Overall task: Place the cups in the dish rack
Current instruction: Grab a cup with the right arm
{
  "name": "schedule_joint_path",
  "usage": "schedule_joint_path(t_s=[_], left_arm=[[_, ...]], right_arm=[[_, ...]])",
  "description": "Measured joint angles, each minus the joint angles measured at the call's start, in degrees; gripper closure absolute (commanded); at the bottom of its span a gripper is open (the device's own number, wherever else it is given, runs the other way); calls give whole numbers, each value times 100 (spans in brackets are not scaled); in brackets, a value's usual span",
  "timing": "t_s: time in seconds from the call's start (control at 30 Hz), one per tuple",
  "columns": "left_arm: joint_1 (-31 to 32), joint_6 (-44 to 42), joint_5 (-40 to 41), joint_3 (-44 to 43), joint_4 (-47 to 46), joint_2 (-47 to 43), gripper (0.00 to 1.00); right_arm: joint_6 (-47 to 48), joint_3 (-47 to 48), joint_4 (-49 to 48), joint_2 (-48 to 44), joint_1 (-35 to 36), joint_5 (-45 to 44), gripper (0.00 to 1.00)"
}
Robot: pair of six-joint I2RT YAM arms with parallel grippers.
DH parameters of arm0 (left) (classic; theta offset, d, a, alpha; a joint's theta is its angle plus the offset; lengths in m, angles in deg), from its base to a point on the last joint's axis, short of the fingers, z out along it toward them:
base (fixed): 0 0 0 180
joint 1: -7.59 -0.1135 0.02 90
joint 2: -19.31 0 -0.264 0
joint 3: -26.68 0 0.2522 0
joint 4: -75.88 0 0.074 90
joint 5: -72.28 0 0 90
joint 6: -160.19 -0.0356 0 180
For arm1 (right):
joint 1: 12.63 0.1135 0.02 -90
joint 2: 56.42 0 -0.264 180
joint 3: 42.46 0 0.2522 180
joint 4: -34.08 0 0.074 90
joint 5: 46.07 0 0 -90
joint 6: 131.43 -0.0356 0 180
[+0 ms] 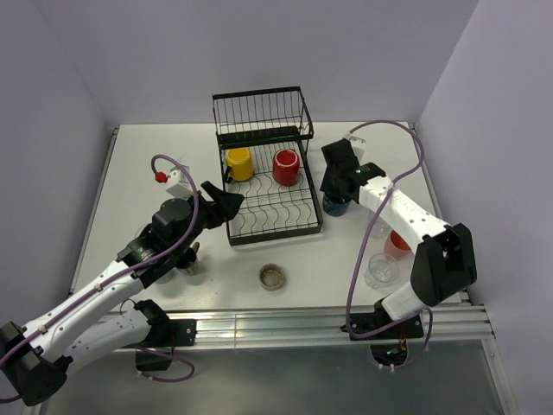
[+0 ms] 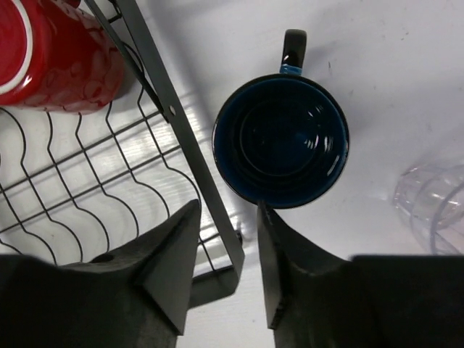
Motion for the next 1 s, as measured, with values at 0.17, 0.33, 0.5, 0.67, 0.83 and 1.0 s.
schedule_joint_path(t_s=[0.17,0.33,0.5,0.67,0.83,1.0], left_arm=[[-4,-63,-2,-22,225,-17,26],[-7,-133,-7,-46,339,-20,25],[-7,-151,-15,-55,378,-20,26],[-17,-153,-26,-79,378,-20,26],[-33,-153,-26,-79,385,-20,26],[-57,-155,-24,-79,446,-20,26]], right_arm=[[92,352,72,459,-55,2,52],[116,612,133,743,-83,2,52],[118,767,131,1036,-120,7,53],[118,787,133,1285,-153,13,54],[120,828,125,1556,-205,46,56],[142,903,90,1869,-267,105,58]])
